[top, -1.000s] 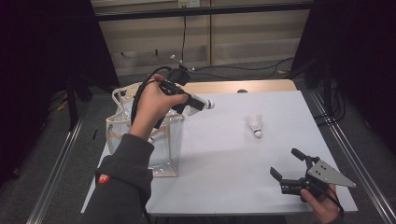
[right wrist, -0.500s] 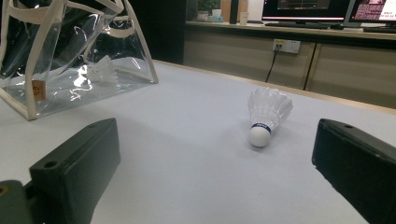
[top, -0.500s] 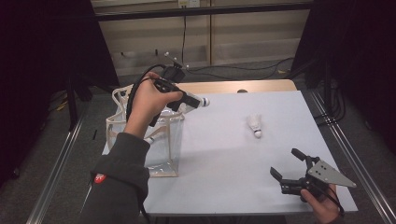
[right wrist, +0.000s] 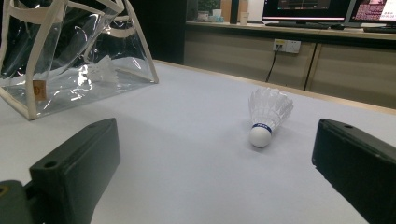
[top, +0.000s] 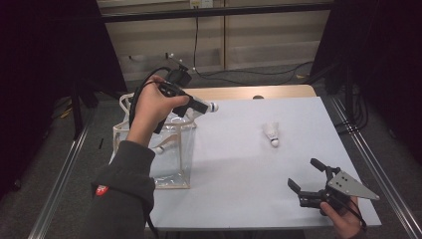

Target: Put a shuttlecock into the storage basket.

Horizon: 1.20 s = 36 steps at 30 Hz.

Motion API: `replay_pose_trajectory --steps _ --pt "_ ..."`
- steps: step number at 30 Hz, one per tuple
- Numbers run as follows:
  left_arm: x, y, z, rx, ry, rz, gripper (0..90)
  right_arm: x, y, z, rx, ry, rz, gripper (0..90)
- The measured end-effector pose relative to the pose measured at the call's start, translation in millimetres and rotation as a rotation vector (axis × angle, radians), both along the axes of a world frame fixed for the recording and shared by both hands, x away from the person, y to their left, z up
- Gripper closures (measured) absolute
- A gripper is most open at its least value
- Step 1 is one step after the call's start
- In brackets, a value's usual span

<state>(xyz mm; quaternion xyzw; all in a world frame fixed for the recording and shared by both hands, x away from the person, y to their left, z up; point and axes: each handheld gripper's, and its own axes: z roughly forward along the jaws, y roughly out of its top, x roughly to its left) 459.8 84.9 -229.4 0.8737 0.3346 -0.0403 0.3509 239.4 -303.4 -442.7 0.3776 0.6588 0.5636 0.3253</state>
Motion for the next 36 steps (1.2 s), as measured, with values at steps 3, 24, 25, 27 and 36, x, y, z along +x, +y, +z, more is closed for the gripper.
replay_pose_trajectory --steps 3,24,25,27,36 --pt "0.3 2.7 1.2 -0.007 -0.004 0.013 88.6 0.2 -0.2 -0.1 0.001 -0.001 -0.002 1.0" --pt "3.3 18.3 5.4 0.019 -0.010 0.033 88.6 0.3 0.2 -0.2 0.002 0.000 -0.001 1.0" --pt "3.2 18.8 5.6 0.020 -0.009 0.036 88.6 0.3 0.2 -0.2 0.001 0.000 0.000 1.0" --pt "3.2 20.4 6.0 0.019 -0.007 0.041 88.6 0.2 0.0 -0.2 0.002 0.001 0.000 1.0" --pt "4.2 29.2 8.0 0.017 -0.014 0.060 88.6 0.2 0.0 -0.2 0.001 0.001 -0.001 1.0"
